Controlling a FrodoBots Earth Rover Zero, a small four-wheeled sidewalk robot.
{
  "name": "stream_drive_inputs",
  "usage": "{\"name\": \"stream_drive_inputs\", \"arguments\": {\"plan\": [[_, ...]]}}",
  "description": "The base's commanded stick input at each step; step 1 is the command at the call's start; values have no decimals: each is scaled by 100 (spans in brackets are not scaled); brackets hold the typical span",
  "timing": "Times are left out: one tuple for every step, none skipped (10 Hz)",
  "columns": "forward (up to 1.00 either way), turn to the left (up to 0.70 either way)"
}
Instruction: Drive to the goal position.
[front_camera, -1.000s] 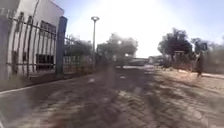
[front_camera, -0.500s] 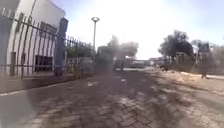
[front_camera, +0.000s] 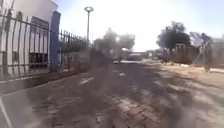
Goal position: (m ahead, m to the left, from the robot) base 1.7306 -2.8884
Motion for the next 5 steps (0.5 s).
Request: {"name": "stream_drive_inputs", "arguments": {"plan": [[0,0],[-24,0],[-69,0],[0,0],[0,0]]}}
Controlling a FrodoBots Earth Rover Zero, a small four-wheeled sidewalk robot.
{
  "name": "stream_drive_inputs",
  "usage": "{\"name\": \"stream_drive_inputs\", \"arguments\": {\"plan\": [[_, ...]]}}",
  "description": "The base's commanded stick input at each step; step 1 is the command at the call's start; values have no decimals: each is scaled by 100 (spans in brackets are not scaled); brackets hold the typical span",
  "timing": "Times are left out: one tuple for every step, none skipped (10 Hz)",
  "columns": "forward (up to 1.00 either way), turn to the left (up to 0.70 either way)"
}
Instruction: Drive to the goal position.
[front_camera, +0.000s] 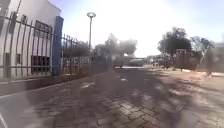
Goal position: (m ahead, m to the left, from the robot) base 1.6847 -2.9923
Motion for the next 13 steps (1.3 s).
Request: {"name": "stream_drive_inputs", "arguments": {"plan": [[0,0],[0,0],[0,0],[0,0],[0,0],[0,0],[0,0],[0,-45],[0,-45],[0,-45],[0,-45],[0,-45],[0,-45]]}}
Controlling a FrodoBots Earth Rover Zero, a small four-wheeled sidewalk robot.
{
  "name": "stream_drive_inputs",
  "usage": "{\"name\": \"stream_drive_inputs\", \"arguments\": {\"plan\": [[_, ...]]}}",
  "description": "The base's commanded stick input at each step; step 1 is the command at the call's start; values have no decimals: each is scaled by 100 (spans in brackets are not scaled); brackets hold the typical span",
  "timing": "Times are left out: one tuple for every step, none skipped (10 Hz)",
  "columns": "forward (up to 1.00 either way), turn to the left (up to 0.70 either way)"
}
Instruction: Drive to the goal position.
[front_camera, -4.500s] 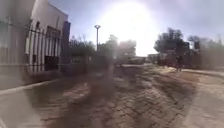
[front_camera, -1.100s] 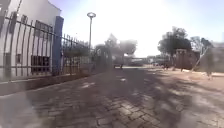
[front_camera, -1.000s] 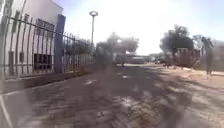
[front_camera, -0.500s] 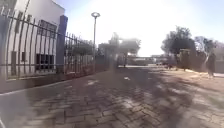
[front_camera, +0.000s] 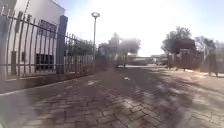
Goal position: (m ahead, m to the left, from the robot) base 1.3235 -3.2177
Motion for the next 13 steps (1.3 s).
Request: {"name": "stream_drive_inputs", "arguments": {"plan": [[0,-45],[0,-45],[0,-45],[0,-45],[0,-45],[0,-45],[0,-45],[0,-45],[0,-45],[0,-45],[0,-45],[0,-45],[0,-45]]}}
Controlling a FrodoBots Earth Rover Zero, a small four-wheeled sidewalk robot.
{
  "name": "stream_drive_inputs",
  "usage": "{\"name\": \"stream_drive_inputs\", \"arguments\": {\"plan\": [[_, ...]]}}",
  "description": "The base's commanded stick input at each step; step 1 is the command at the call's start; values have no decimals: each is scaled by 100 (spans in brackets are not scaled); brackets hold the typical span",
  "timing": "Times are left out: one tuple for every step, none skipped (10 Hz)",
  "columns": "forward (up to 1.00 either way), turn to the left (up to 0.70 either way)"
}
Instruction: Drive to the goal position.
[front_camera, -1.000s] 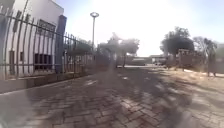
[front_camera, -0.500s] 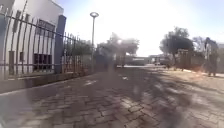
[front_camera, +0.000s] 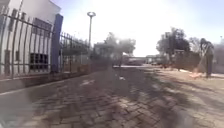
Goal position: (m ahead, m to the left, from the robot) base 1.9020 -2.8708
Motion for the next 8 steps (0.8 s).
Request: {"name": "stream_drive_inputs", "arguments": {"plan": [[0,-45],[0,-45],[0,-45],[0,-45],[37,-38],[83,-30],[100,-27],[100,-27]]}}
